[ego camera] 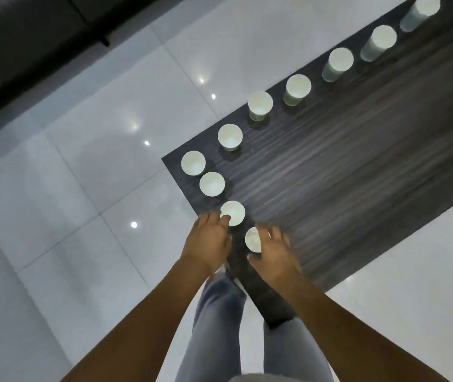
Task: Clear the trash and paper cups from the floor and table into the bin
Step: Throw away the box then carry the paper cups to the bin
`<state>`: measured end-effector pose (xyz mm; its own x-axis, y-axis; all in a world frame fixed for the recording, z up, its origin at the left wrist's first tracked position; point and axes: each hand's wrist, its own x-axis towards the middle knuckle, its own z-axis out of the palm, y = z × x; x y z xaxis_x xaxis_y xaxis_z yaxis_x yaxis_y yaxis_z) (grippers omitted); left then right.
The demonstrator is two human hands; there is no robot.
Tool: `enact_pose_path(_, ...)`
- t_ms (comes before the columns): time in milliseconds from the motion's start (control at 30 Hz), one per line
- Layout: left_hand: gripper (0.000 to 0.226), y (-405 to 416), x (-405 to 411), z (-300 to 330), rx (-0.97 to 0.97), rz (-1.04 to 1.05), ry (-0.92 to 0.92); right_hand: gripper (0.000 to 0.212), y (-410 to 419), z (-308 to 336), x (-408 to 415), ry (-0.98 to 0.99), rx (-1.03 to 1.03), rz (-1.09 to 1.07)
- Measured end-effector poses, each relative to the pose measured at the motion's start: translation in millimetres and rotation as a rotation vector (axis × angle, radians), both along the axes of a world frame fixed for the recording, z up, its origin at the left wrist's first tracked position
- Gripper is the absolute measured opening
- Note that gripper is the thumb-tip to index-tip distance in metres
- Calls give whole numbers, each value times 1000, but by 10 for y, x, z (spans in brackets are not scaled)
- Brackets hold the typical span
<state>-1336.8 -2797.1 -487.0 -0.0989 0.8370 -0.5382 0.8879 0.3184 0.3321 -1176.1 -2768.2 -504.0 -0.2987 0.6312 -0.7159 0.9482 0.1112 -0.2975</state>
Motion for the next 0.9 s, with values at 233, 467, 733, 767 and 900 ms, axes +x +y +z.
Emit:
enact_pose_path(233,68,339,-162,-697,35,-292,54,81,-63,-668,-347,-82,72,-139)
enact_pose_path(467,76,402,29,-1179,-44,-538,153,74,-211,-1024,-226,-103,80,-212)
enact_pose_path(733,72,251,169,-1087,-71,-541,195,62,-302,-874,204,-27,115,-363)
enact_pose_path(767,71,236,225,-1011,-65,-544,196,62,-305,-807,294,-28,119,-377)
enact_pose_path(900,71,161,600,-624,-28,-549,178,61,-340,-458,731,-16,141,-440)
